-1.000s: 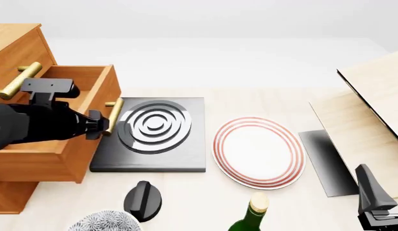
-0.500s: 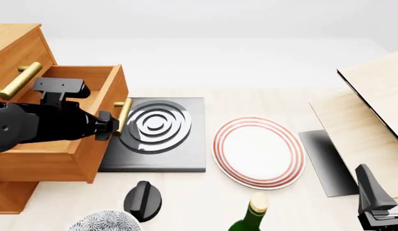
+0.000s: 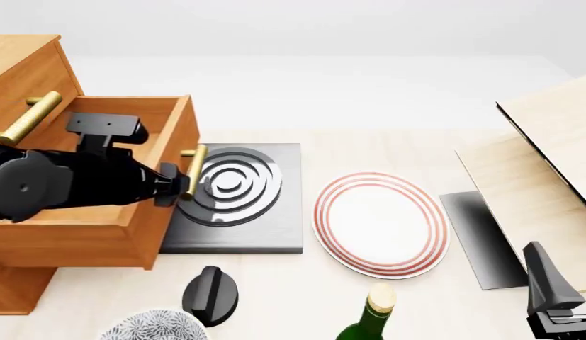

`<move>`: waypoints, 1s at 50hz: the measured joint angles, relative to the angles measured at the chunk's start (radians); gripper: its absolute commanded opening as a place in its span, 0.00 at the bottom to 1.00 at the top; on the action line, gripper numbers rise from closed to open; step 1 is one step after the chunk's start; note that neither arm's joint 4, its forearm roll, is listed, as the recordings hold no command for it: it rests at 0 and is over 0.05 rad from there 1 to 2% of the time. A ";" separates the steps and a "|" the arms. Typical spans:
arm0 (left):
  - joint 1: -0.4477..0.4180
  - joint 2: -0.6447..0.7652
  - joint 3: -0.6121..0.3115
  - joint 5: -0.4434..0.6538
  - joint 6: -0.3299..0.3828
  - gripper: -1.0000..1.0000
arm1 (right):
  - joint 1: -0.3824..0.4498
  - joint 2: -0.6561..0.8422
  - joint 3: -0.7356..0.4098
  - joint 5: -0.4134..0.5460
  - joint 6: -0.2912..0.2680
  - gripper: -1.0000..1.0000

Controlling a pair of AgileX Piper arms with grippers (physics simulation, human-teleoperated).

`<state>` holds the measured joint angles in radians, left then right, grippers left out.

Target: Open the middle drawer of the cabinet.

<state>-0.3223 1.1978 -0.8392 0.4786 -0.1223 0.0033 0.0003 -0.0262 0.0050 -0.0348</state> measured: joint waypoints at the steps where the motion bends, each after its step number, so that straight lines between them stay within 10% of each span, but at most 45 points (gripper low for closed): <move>1: -0.002 0.001 -0.001 -0.001 0.000 1.00 | 0.000 0.000 0.000 0.000 0.000 1.00; 50: -0.029 -0.009 -0.011 0.002 -0.020 1.00 | 0.000 0.000 0.000 0.000 0.000 1.00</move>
<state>-0.3518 1.1891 -0.8501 0.4807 -0.1422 0.0034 0.0003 -0.0262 0.0050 -0.0349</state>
